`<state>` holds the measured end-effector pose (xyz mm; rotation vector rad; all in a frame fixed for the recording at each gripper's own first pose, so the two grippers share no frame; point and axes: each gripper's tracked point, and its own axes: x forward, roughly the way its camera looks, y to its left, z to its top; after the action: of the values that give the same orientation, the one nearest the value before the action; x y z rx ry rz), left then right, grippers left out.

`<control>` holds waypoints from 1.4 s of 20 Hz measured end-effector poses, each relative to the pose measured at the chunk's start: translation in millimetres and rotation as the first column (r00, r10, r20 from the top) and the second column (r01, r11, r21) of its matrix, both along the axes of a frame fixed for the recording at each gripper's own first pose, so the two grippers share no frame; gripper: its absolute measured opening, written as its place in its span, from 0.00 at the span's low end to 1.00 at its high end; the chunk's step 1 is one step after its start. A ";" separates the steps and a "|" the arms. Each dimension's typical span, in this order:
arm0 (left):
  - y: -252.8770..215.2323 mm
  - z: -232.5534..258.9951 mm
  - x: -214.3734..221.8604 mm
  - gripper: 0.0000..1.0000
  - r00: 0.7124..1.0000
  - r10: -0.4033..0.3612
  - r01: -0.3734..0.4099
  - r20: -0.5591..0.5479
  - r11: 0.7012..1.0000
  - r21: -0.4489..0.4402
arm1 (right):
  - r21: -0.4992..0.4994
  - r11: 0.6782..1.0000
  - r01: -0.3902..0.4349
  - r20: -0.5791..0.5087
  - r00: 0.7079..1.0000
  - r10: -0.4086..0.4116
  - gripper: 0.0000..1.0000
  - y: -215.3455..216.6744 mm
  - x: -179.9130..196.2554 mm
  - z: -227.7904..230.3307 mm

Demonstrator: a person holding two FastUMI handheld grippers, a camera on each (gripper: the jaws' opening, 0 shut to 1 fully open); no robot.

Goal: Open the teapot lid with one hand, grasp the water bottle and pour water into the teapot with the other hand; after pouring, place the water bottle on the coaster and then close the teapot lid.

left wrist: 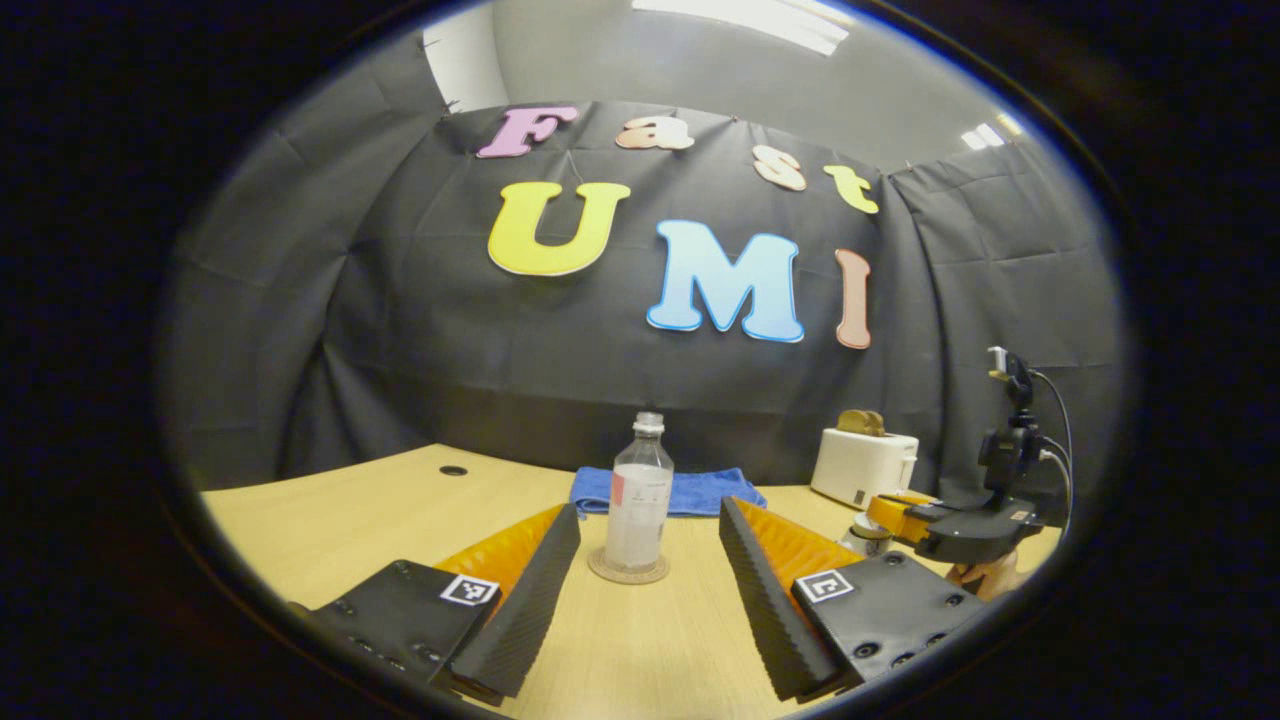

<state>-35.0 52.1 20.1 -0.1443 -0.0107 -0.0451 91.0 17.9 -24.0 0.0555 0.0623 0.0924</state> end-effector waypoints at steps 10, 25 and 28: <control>-12.4 8.4 -2.5 0.97 1.000 -0.018 0.017 0.024 0.999 0.036 | -0.020 1.000 0.000 -0.018 1.000 0.000 0.09 2.1 2.7 -5.5; -46.4 12.5 -11.3 0.97 0.998 -0.065 0.064 0.016 0.995 0.074 | 0.029 0.999 0.042 0.043 0.998 -0.043 0.30 -18.1 -75.9 44.2; -63.8 2.1 -10.9 0.98 0.997 -0.083 0.083 0.001 0.994 0.074 | 0.030 0.998 0.061 0.030 0.998 -0.062 0.51 -18.3 -113.8 44.1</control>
<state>-45.8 -11.7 22.1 -0.0707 -0.0075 -0.1285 -22.9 -0.4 20.1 0.0852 0.0286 0.0330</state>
